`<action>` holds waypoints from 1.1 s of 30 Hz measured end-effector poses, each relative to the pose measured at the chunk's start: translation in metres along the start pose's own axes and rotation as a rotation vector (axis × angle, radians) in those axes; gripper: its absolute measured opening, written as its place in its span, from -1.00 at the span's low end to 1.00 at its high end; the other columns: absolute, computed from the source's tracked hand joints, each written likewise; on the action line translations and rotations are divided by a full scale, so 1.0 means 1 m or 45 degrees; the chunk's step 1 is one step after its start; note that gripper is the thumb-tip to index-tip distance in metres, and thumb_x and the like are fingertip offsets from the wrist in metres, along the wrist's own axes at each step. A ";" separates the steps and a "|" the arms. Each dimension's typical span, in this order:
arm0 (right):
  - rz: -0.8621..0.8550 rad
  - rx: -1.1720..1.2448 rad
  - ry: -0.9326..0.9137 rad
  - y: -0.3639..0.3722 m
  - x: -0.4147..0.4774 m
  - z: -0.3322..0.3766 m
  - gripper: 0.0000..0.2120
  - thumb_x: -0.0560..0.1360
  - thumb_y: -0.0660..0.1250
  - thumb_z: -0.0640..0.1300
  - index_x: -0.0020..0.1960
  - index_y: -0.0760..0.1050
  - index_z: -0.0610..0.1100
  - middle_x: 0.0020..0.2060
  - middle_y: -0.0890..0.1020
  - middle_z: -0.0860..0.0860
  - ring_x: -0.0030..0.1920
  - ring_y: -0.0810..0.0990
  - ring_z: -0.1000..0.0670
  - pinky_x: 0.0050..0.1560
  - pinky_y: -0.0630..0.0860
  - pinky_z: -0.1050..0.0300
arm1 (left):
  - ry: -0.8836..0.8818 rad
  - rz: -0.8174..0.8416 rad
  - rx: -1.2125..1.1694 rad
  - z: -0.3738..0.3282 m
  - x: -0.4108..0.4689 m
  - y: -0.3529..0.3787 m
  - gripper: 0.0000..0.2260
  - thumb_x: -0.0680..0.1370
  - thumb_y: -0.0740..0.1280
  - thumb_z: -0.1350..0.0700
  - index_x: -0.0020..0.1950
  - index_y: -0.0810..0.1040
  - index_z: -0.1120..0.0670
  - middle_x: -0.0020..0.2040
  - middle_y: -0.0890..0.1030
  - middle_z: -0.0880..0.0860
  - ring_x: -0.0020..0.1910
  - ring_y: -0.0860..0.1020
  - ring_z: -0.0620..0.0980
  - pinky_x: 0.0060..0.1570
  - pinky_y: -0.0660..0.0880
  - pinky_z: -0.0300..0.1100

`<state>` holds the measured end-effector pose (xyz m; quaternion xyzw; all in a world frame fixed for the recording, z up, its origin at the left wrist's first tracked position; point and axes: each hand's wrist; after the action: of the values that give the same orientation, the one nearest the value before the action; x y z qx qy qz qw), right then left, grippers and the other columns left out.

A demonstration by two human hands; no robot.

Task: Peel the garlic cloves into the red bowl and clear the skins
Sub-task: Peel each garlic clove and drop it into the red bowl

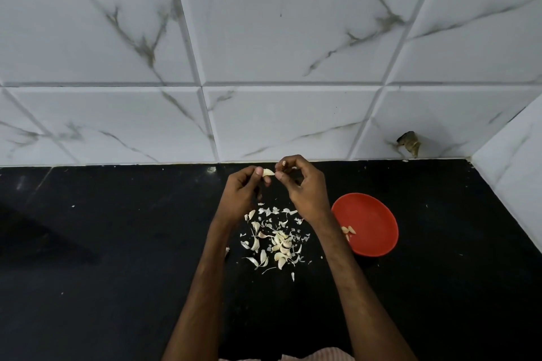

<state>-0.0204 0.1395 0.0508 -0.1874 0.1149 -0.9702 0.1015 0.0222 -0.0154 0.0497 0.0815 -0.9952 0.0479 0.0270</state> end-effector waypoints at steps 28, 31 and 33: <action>-0.086 -0.148 0.161 0.014 -0.004 0.002 -0.98 0.58 0.37 -0.20 -0.01 0.56 -0.15 -0.20 0.63 0.06 -0.24 0.66 0.03 -0.24 0.67 -0.06 | 0.057 -0.154 -0.089 0.000 0.003 0.002 -0.87 0.55 0.44 0.27 0.07 0.67 0.11 -0.26 0.64 0.18 -0.40 0.49 0.10 -0.57 0.42 -0.17; -0.055 -0.030 0.169 0.013 -0.004 0.002 -0.97 0.59 0.37 -0.20 -0.03 0.54 -0.11 -0.24 0.60 0.10 -0.28 0.64 0.07 -0.36 0.66 0.04 | 0.125 -0.199 -0.008 0.000 0.004 0.002 -0.86 0.52 0.47 0.26 0.04 0.68 0.08 -0.20 0.70 -0.03 -0.29 0.60 -0.10 -0.41 0.46 -0.34; -0.028 0.018 0.160 0.012 -0.004 0.002 -0.98 0.59 0.37 -0.20 -0.02 0.54 -0.12 -0.22 0.60 0.07 -0.25 0.64 0.10 -0.39 0.62 0.16 | 0.140 -0.216 0.030 0.000 0.004 0.001 -0.86 0.51 0.49 0.25 0.04 0.69 0.06 -0.14 0.72 -0.05 -0.21 0.63 -0.12 -0.27 0.52 -0.32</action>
<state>-0.0139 0.1286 0.0475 -0.1266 0.1121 -0.9820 0.0848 0.0176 -0.0147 0.0498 0.1632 -0.9810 0.0615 0.0847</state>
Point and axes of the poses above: each hand's wrist, its own x-axis towards the middle knuckle, its own y-axis out of the palm, z = x × y
